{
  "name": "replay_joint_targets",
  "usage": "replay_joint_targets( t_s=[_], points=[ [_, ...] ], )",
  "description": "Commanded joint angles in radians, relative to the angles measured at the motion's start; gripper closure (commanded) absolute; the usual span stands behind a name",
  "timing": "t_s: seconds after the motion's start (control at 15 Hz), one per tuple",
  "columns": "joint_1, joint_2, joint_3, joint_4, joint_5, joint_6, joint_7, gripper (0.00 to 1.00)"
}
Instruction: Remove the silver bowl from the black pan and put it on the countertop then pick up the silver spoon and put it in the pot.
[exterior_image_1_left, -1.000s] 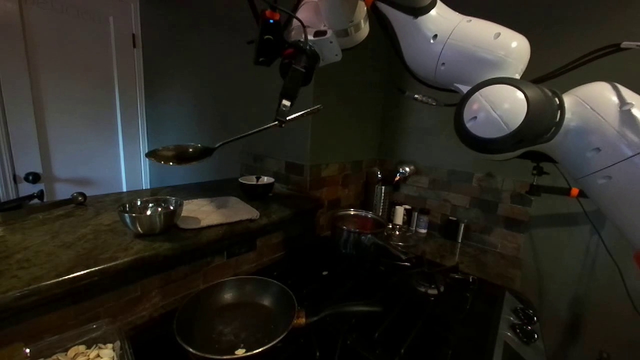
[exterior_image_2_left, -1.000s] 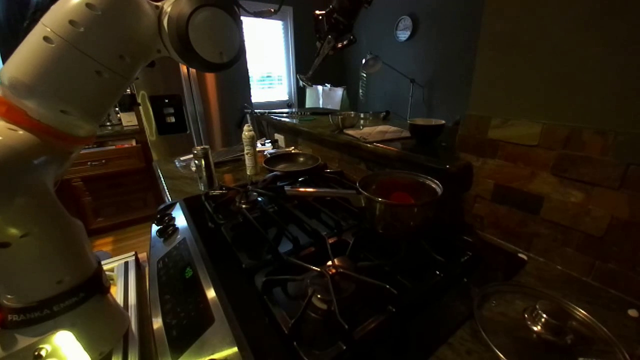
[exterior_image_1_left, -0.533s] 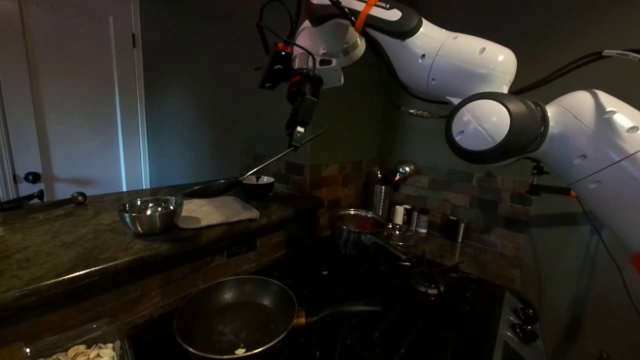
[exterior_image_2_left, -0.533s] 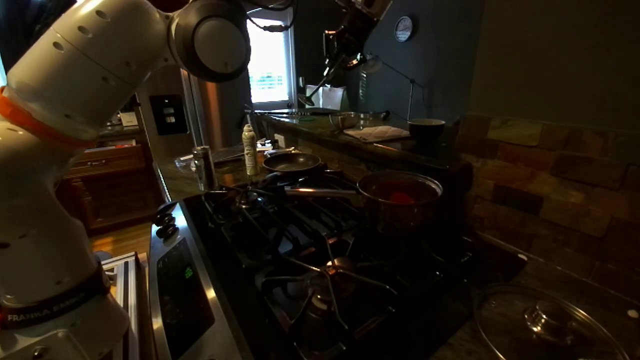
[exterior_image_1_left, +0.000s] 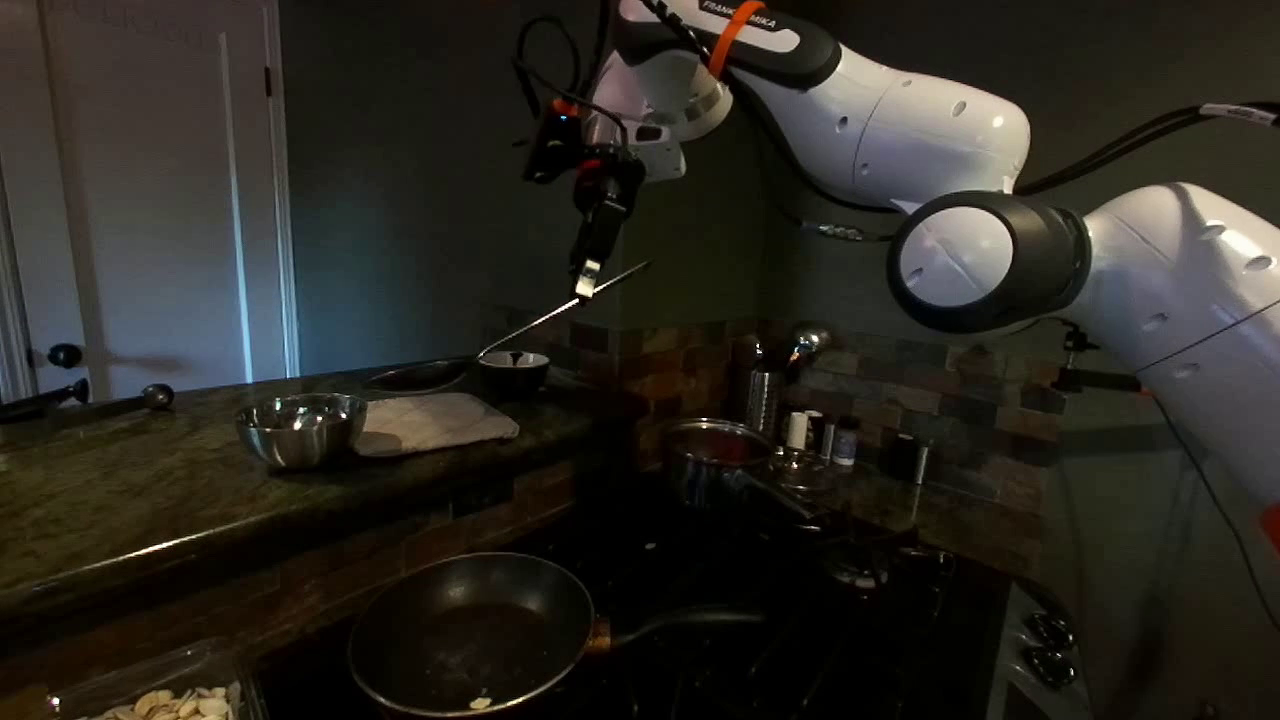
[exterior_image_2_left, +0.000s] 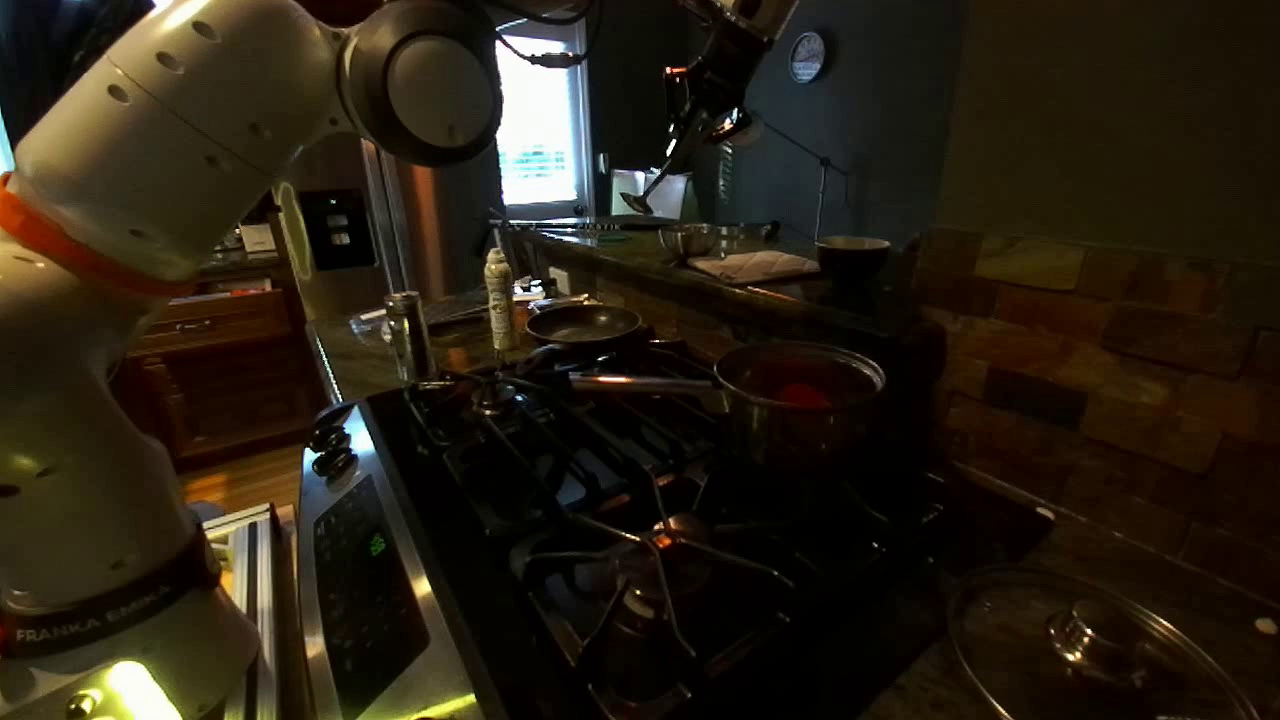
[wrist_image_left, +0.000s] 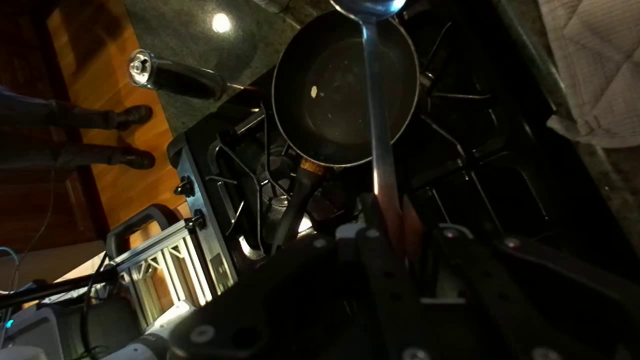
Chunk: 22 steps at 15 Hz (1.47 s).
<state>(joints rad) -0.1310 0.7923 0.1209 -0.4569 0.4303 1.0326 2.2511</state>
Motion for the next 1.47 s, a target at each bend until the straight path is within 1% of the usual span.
replay_joint_targets(
  t_s=[0.0,0.07,0.2,0.33,0.4,0.47,0.67,0.93,1.07,1.2,1.27,1.33,1.4],
  points=[
    [0.021,0.021,-0.029,0.009,-0.091,-0.066,-0.109,0.96],
    [0.023,0.020,-0.050,0.015,-0.139,-0.100,-0.145,0.96],
    [0.002,0.012,-0.077,0.023,-0.200,-0.184,-0.250,0.96],
    [-0.024,-0.031,-0.106,-0.012,-0.265,-0.263,-0.424,0.96],
    [-0.049,-0.110,-0.053,-0.158,-0.344,-0.205,-0.497,0.96],
    [-0.056,-0.101,-0.122,-0.114,-0.335,-0.221,-0.571,0.96],
    [-0.113,-0.099,-0.172,-0.030,-0.346,-0.221,-0.653,0.96],
    [-0.192,-0.119,-0.199,-0.005,-0.320,-0.220,-0.739,0.96],
    [-0.222,-0.114,-0.204,0.013,-0.310,-0.219,-0.756,0.96],
    [-0.239,-0.107,-0.213,0.031,-0.308,-0.208,-0.742,0.96],
    [-0.239,-0.123,-0.224,0.005,-0.317,-0.170,-0.711,0.96],
    [-0.241,-0.135,-0.233,-0.012,-0.326,-0.146,-0.712,0.96],
    [-0.247,-0.119,-0.238,0.018,-0.324,-0.146,-0.714,0.96]
  ],
)
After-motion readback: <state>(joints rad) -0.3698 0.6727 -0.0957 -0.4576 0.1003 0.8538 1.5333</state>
